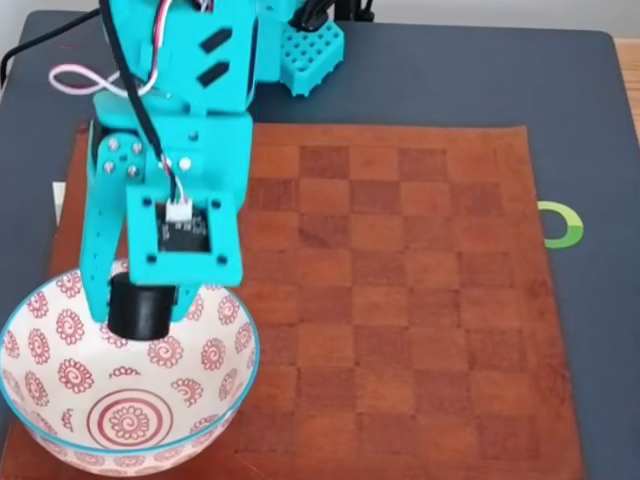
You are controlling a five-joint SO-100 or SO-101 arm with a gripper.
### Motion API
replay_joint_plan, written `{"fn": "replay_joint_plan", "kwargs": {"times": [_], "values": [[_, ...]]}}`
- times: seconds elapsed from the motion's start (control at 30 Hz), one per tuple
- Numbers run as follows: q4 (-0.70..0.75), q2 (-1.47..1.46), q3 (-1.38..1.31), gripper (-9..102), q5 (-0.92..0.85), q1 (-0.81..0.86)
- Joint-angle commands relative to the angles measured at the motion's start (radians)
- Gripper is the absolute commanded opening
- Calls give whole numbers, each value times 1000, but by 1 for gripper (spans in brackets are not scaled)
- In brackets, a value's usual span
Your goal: Grasp a black cylinder and put it in a bowl.
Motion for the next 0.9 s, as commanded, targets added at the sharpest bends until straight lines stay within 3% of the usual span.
{"fn": "replay_joint_plan", "kwargs": {"times": [0.0,0.17,0.33,0.53,0.87], "values": [[-12,9,-40,23,5,5],[3,11,-40,32,-3,6],[25,25,-41,22,8,20],[103,28,-43,-1,12,38],[239,201,-25,0,61,43]]}}
